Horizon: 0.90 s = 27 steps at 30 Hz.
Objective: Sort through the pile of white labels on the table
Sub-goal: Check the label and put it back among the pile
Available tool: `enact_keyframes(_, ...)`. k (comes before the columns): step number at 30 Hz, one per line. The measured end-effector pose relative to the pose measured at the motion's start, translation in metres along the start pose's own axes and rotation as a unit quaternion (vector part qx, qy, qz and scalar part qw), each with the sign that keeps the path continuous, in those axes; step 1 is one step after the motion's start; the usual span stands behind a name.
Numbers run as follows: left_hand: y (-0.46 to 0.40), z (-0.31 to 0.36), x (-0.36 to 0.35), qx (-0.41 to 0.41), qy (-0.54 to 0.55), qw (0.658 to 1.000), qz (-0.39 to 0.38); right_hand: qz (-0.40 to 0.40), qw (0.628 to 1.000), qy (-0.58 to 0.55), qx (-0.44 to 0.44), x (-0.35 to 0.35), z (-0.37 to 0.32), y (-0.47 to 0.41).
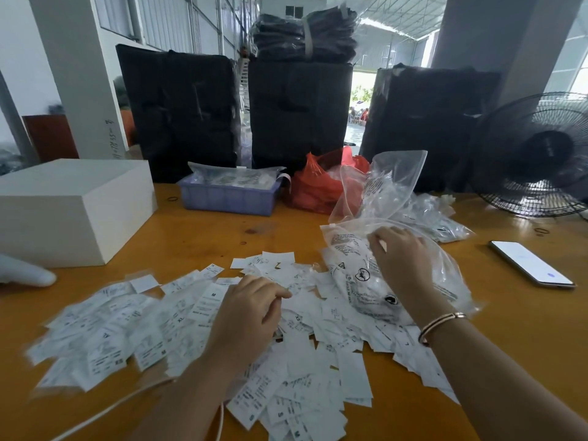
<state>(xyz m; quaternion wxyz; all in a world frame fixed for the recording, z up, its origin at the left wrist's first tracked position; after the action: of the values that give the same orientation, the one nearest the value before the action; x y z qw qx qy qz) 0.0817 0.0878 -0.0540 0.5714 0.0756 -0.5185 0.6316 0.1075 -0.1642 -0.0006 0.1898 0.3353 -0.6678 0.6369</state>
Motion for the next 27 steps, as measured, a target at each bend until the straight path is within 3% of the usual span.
enact_keyframes(2,0.000,0.000,0.000,0.033,0.051,0.998,0.011,-0.003,0.986,-0.164,0.022,0.005,-0.029,0.005)
enact_keyframes(5,-0.002,0.004,0.004,0.098,0.136,0.986,0.014,-0.082,0.934,-0.347,0.000,-0.004,-0.072,0.027)
enact_keyframes(12,-0.013,0.017,0.020,0.095,0.154,0.983,-0.035,-0.111,0.891,-0.440,0.007,-0.020,-0.097,0.048)
enact_keyframes(18,-0.027,0.019,0.012,0.112,0.088,0.971,-0.190,-0.140,0.903,-0.407,0.011,-0.030,-0.090,0.051)
enact_keyframes(22,-0.026,0.008,0.010,0.137,0.106,0.976,-0.134,-0.143,0.919,-0.367,-0.018,-0.040,-0.084,0.052)
enact_keyframes(25,-0.022,0.003,0.007,0.161,0.104,0.975,-0.109,-0.179,0.959,-0.214,0.052,-0.049,-0.079,0.054)
enact_keyframes(27,-0.018,-0.001,0.004,0.173,0.104,0.973,-0.110,-0.236,0.957,-0.131,0.105,-0.054,-0.081,0.058)
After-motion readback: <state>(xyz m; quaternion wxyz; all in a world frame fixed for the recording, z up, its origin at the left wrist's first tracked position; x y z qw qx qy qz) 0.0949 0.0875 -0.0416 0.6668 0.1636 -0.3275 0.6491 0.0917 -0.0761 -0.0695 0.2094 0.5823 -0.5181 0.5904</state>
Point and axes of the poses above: each hand's wrist, its own y-axis away from the middle knuckle, its own x-axis out of the back of the hand, z = x × y, the point moved 2 cm from there along -y, towards the middle knuckle, and after that the axes turned 12 degrees about x, right-handed, at the moved point
